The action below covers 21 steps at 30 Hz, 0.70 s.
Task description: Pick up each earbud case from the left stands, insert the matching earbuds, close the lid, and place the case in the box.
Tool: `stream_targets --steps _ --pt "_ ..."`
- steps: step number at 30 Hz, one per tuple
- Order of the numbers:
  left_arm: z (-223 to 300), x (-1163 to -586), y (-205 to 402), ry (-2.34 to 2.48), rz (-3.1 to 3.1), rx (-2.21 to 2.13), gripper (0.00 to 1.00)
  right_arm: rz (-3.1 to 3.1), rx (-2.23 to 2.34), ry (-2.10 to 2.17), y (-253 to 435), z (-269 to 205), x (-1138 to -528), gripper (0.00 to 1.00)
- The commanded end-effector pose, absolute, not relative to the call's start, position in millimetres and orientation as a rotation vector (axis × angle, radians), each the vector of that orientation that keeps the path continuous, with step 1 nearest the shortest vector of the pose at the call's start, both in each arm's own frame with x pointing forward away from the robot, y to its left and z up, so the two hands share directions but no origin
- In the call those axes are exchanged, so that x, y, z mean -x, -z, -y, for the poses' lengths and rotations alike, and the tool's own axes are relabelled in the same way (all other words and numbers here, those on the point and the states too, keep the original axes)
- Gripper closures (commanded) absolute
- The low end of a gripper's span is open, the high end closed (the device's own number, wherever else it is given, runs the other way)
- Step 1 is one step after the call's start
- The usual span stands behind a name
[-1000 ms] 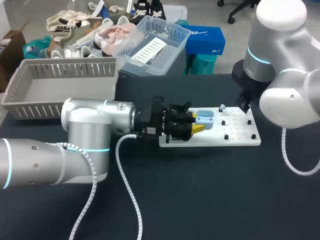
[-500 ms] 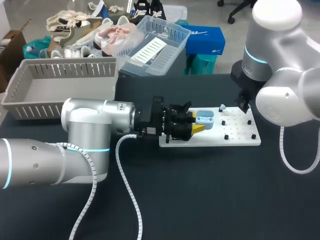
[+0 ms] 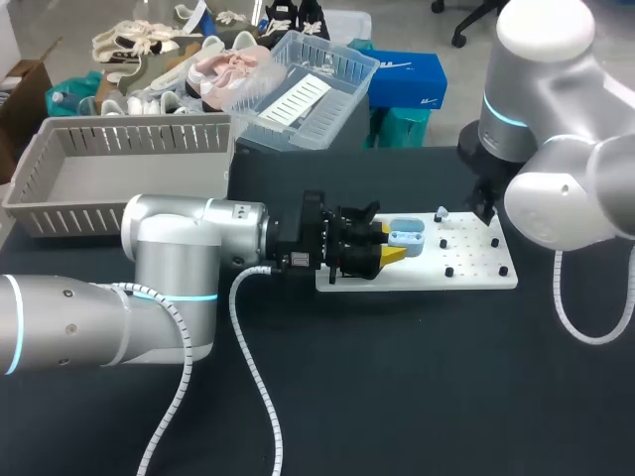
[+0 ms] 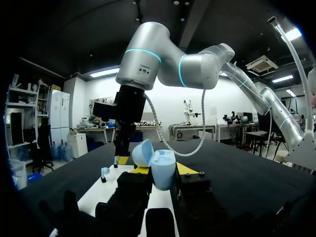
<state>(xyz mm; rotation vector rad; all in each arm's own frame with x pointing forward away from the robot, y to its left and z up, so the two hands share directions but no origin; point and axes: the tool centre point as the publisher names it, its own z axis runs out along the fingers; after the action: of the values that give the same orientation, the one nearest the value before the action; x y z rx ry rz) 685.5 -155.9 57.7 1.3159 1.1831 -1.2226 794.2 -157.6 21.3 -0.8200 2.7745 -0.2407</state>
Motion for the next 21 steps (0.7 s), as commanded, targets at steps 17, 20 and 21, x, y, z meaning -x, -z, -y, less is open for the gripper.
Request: stream_targets --steps 17,20,21 --pt "156.3 -686.6 -57.1 1.224 -1.182 -1.317 1.00 -2.779 0.821 0.246 -17.4 156.1 -800.4 0.73" --pt "156.3 -686.6 -57.1 1.224 -1.182 -1.317 1.00 -2.781 0.821 0.246 -16.7 156.3 -801.1 0.82" --pt "156.3 -686.6 -57.1 1.224 -1.182 -1.317 1.00 -2.782 0.821 0.245 -16.6 156.3 -801.1 0.88"
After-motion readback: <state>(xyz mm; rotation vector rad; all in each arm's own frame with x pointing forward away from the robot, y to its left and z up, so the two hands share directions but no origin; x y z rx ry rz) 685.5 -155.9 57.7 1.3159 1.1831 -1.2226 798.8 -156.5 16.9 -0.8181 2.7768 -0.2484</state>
